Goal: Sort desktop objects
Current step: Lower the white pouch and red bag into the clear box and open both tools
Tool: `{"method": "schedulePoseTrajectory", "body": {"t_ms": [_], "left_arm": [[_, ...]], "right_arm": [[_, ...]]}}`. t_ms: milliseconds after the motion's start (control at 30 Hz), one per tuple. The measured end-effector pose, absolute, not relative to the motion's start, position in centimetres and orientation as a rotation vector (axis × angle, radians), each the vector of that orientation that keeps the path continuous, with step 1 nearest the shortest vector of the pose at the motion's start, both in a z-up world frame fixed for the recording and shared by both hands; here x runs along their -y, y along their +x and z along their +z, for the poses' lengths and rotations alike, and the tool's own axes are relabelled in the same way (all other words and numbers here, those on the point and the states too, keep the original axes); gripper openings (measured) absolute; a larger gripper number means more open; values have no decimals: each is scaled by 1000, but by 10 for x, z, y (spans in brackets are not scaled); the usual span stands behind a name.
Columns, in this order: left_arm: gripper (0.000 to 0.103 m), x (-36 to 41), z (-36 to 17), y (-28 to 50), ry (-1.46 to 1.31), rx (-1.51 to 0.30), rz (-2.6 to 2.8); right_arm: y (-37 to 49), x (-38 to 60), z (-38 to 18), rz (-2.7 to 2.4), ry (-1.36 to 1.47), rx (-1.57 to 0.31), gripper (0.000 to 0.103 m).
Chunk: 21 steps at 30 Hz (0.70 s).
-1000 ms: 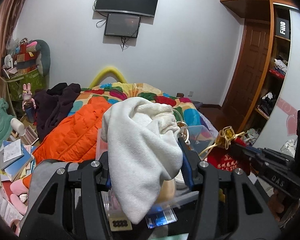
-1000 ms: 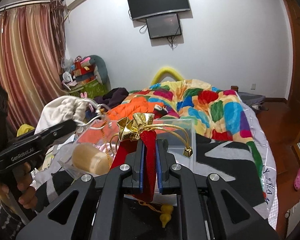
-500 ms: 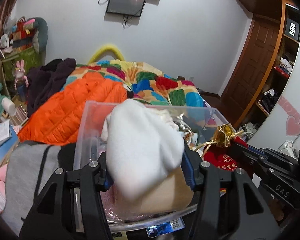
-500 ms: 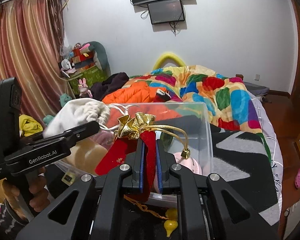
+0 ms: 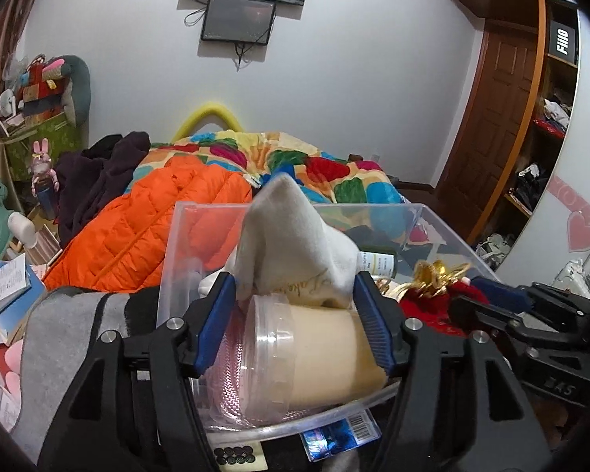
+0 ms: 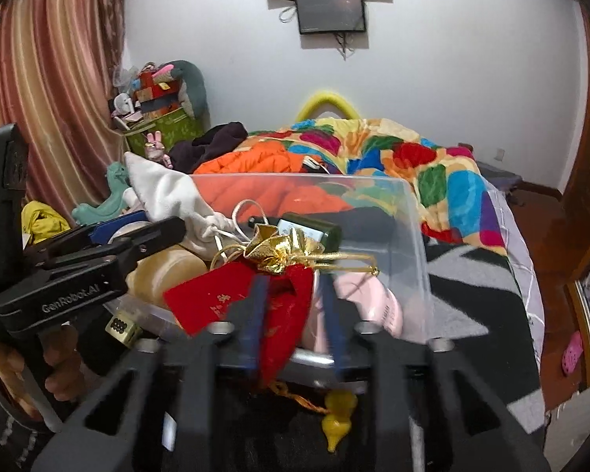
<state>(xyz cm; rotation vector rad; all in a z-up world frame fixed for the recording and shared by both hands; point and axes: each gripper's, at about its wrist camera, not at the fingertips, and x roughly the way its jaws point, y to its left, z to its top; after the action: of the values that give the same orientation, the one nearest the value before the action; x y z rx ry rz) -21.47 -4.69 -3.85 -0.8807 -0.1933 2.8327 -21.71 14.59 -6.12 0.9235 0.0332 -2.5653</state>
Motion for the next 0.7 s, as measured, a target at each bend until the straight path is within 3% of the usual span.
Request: {"method": "schedulePoseTrajectory", "body": {"t_ms": [167,233,300,367,433,700], "left_arm": [[69,40,-30,-206,-822,137,2844],[73,37,-26,-201,-807,125,2853],[75,36,-22,-195,-793,119,2854],[90,34,-18,-189,-796,112,2869],[98,33,-16,-185,-811,108,2902],[98,47,-19,-161,-920,135,2886]], "right_arm": [[-197,-153,-49,-2609,840,-50,57],[-189,-153,-46,-2632,815,-65,74],[-181,-155,-43,-2658,776,-77,81],[-176,-153,-42,-2675,757,-102,81],[-173,-151,-43,-2682,758,-135,82],[-166,-163,-50,-2740,795,-109,82]]}}
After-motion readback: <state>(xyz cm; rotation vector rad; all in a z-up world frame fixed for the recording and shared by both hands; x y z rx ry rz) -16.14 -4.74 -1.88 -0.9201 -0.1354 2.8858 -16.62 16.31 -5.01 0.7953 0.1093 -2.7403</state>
